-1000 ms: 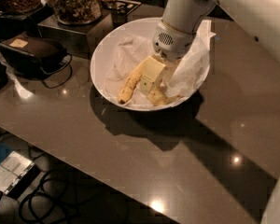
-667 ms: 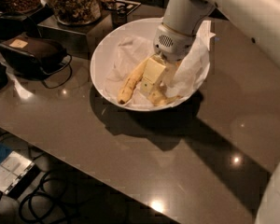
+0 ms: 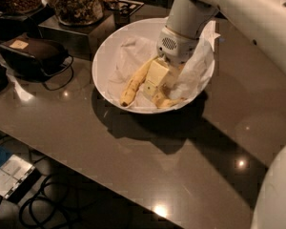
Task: Pick banana from white bowl
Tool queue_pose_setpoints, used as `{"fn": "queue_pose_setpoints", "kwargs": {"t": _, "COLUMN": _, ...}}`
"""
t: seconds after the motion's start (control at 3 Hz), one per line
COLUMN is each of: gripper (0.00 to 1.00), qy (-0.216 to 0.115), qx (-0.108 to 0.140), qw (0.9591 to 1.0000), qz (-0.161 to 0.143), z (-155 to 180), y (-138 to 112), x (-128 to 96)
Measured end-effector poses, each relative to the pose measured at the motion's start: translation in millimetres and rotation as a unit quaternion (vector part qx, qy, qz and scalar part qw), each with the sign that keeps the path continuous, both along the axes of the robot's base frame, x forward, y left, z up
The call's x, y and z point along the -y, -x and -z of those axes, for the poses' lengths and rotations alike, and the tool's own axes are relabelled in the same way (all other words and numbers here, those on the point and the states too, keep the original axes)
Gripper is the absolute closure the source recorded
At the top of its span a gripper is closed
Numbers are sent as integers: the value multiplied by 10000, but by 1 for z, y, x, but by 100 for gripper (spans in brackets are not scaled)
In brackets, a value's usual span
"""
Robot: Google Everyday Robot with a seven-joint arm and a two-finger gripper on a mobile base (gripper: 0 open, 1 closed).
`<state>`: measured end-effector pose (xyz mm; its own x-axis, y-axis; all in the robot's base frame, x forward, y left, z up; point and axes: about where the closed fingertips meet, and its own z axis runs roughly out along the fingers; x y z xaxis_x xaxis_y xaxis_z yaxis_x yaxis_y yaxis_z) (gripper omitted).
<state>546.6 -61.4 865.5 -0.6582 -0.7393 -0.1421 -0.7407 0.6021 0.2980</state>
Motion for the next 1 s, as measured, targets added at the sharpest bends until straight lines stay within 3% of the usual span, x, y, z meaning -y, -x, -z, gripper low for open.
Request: {"fn": "queue_pose_setpoints", "kwargs": {"t": 1.0, "gripper": 38, "qy": -138, "qx": -185, "qw": 9997, "qz": -57, "z": 16, "y": 2, "x": 2}}
